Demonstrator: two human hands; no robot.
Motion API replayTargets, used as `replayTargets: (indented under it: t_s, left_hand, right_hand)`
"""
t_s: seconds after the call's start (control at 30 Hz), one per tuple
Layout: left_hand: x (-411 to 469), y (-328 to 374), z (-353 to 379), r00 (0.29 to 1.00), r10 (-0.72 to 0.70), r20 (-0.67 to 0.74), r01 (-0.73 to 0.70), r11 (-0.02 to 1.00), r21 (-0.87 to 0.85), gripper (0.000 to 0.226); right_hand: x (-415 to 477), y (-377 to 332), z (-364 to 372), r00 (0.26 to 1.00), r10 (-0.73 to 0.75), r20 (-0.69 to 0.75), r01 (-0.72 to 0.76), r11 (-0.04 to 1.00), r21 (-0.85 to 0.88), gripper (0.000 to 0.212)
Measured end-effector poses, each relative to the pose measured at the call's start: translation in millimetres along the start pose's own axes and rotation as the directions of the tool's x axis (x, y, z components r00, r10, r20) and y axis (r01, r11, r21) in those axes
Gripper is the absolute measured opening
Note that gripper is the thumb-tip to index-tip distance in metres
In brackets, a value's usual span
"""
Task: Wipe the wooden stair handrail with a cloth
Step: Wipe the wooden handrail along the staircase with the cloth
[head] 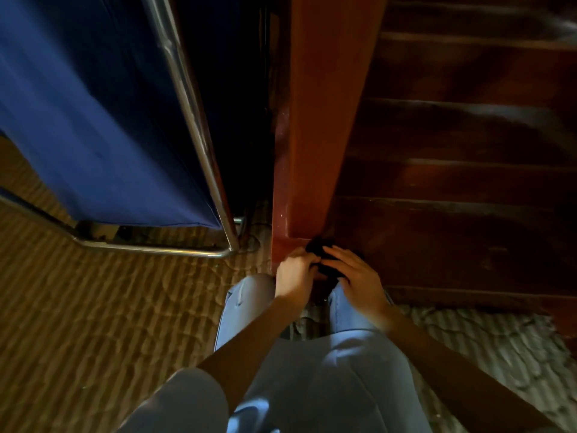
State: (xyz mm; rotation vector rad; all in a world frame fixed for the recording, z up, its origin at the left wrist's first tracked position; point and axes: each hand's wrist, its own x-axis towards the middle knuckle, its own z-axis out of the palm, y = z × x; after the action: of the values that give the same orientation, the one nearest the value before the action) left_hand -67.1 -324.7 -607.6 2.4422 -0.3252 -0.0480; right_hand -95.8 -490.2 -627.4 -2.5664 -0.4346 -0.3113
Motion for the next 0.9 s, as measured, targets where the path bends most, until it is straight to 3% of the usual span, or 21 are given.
replayTargets:
  t_s: [0.13, 0.23, 0.37, 0.47, 0.57, 0.63, 0.67, 0.73, 0.8, 0.83, 0.9]
  left_hand:
    - [-13, -35, -31, 0.996, -0.064, -0.069, 0.066, 0.997, 0.032, 0.027]
    - [-16, -54, -52, 0.988, -0.110, -0.106, 0.116, 0.992, 0.056, 0.024]
    - [-5, -48, -54, 0.987, -0.127, -0.103, 0.133, 0.990, 0.048, 0.025]
    - [5, -21, -37, 0.994, -0.073, -0.087, 0.075, 0.997, 0.029, 0.027]
    - [18, 11, -19, 0.999, 0.009, -0.042, -0.007, 1.000, 0.028, 0.031]
    - [23, 25, -14, 0.996, 0.087, 0.002, -0.087, 0.995, 0.048, 0.034]
    - [23, 29, -16, 0.990, 0.142, 0.014, -0.142, 0.988, 0.058, 0.036]
    - [19, 30, -23, 0.964, 0.260, -0.046, -0.256, 0.963, 0.084, 0.043]
    - [13, 27, -33, 0.909, 0.364, -0.203, -0.346, 0.931, 0.119, 0.051]
    - [12, 28, -38, 0.867, 0.415, -0.275, -0.391, 0.910, 0.140, 0.054]
    - [18, 33, -49, 0.769, 0.534, -0.351, -0.494, 0.845, 0.204, 0.058]
  right_hand:
    - [19, -41, 28, 0.999, -0.033, 0.043, 0.030, 0.998, 0.063, 0.041]
    - [37, -67, 43, 0.999, -0.033, -0.023, 0.034, 0.996, 0.087, 0.034]
    - [37, -64, 39, 0.991, -0.092, -0.098, 0.089, 0.995, -0.034, 0.036]
    - [20, -49, 35, 0.990, 0.091, -0.112, -0.092, 0.996, -0.002, 0.040]
    - [4, -31, 31, 0.924, 0.341, -0.171, -0.318, 0.936, 0.149, 0.040]
    - [3, -24, 25, 0.850, 0.498, -0.173, -0.407, 0.829, 0.385, 0.035]
    - [4, -23, 24, 0.802, 0.576, -0.155, -0.414, 0.725, 0.551, 0.033]
    - [9, -26, 22, 0.670, 0.740, -0.061, -0.333, 0.373, 0.866, 0.031]
    - [17, -33, 20, 0.523, 0.848, 0.086, -0.184, 0.014, 0.983, 0.030]
    - [22, -37, 19, 0.488, 0.865, 0.117, -0.133, -0.059, 0.989, 0.030]
    - [36, -47, 12, 0.531, 0.844, 0.080, -0.067, -0.053, 0.996, 0.032]
